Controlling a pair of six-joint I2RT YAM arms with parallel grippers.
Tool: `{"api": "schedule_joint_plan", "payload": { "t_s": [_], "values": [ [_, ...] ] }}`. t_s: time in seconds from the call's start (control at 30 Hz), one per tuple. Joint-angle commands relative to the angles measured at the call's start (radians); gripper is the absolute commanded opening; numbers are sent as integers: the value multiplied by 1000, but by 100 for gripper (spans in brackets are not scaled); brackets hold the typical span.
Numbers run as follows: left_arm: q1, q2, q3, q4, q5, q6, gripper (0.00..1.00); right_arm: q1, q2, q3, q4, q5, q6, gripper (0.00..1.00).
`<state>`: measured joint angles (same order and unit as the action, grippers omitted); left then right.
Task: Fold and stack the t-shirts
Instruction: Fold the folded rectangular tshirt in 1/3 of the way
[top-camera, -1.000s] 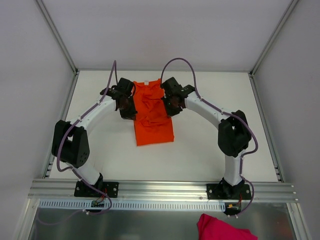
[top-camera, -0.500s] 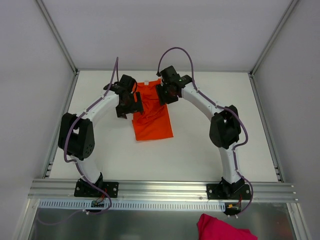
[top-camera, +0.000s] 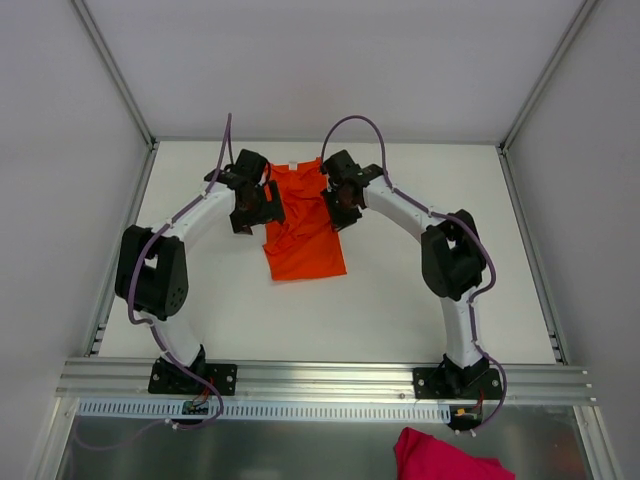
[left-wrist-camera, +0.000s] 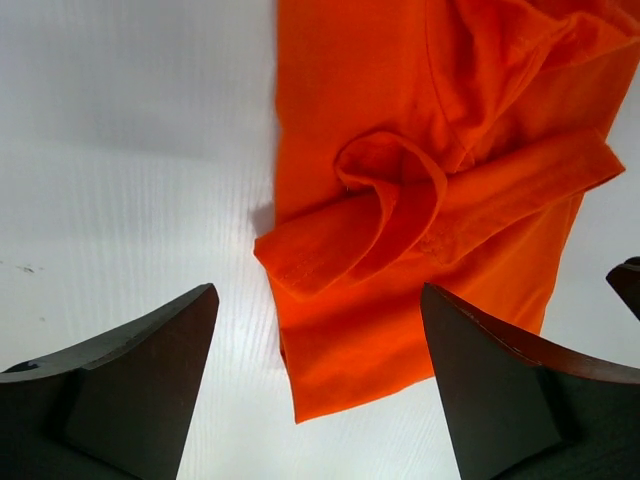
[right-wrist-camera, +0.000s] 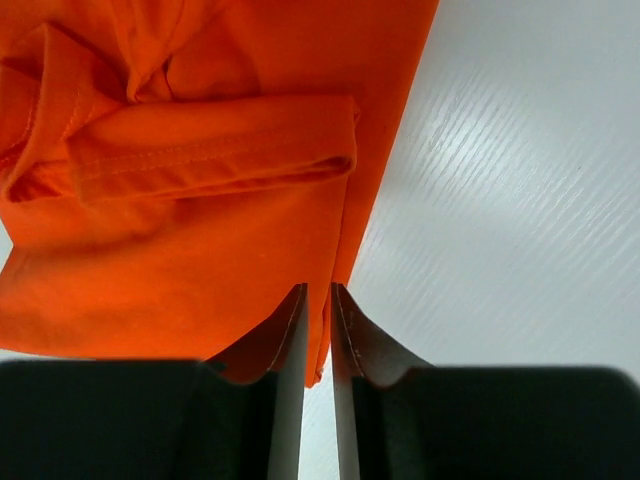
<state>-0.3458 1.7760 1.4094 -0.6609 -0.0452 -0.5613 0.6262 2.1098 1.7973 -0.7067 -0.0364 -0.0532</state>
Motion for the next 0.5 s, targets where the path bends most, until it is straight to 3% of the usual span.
{"api": "schedule_joint_plan", "payload": {
  "t_s": [0.0, 0.1, 0.17, 0.2, 0.23, 0.33, 0.47],
  "values": [
    [2, -69, -70, 58, 83, -41, 84, 3, -106, -21, 29, -34, 36, 19],
    [2, -67, -128, 86, 116, -69, 82, 3, -108, -19, 21, -39, 39, 23],
    [2, -63, -144, 105, 133, -80, 70, 3, -109, -19, 26, -39, 33, 23],
    [2, -59, -148, 107, 139, -83, 61, 1, -108, -18, 29, -39, 32, 22],
    [2, -50, -150, 112, 143, -84, 31, 3, -105, -18, 36, -43, 30, 22],
    [1, -30, -155, 115, 176, -101, 0, 3, -85, 0, 33, -51, 33, 22],
    [-10, -30, -171, 124, 185, -112, 0, 3, -79, 11, 30, -57, 38, 22]
  ]
}}
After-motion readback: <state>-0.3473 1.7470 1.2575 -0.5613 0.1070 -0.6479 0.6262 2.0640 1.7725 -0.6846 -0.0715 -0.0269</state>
